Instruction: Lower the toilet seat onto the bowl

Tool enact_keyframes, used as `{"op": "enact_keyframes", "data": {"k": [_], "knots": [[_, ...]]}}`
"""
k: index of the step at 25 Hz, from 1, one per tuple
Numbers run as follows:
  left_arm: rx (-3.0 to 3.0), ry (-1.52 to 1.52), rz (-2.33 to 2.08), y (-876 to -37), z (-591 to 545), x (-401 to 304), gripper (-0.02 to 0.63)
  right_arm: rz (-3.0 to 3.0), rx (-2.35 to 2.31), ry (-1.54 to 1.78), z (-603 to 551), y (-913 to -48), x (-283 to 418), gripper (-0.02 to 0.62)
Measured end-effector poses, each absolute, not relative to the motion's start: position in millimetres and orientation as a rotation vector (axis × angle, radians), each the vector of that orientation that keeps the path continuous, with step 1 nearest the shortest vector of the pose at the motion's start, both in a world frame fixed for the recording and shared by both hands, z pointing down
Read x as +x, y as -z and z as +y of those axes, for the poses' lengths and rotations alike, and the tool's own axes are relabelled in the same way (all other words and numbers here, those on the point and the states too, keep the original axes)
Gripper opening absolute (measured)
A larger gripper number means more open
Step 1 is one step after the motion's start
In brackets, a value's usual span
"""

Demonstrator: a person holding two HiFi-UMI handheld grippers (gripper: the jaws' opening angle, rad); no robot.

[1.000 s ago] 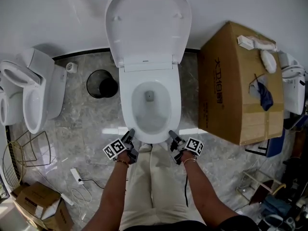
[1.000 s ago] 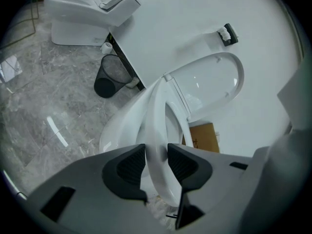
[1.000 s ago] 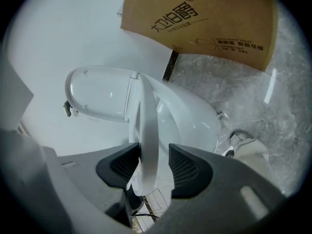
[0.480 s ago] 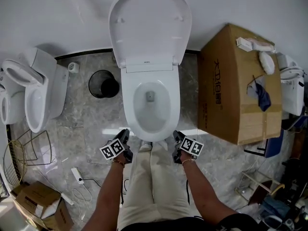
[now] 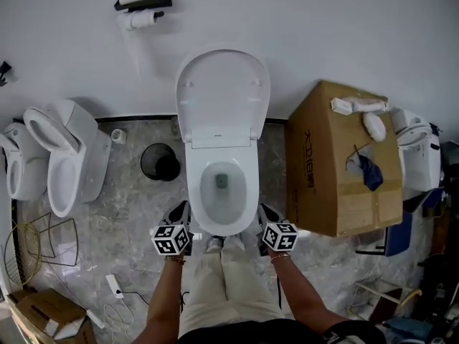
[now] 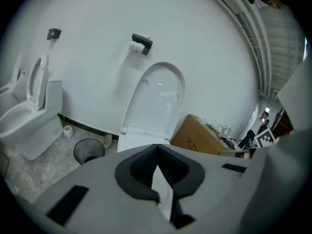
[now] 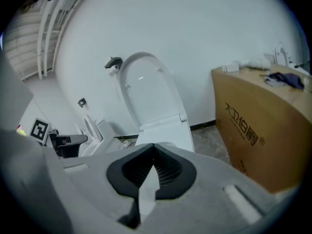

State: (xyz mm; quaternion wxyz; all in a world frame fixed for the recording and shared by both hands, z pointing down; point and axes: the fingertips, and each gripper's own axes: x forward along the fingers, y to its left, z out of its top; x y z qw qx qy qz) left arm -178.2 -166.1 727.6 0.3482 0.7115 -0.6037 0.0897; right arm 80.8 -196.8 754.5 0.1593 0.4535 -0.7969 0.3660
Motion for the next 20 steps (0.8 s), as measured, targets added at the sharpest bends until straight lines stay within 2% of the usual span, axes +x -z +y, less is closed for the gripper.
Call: {"op": "enact_keyframes", "data": {"k": [20], "knots": [[2.166,-0.259,-1.672,-530,-212,-160,0.003,-2.67,1.352,-0.552,-259,-531,54,0.005]]}}
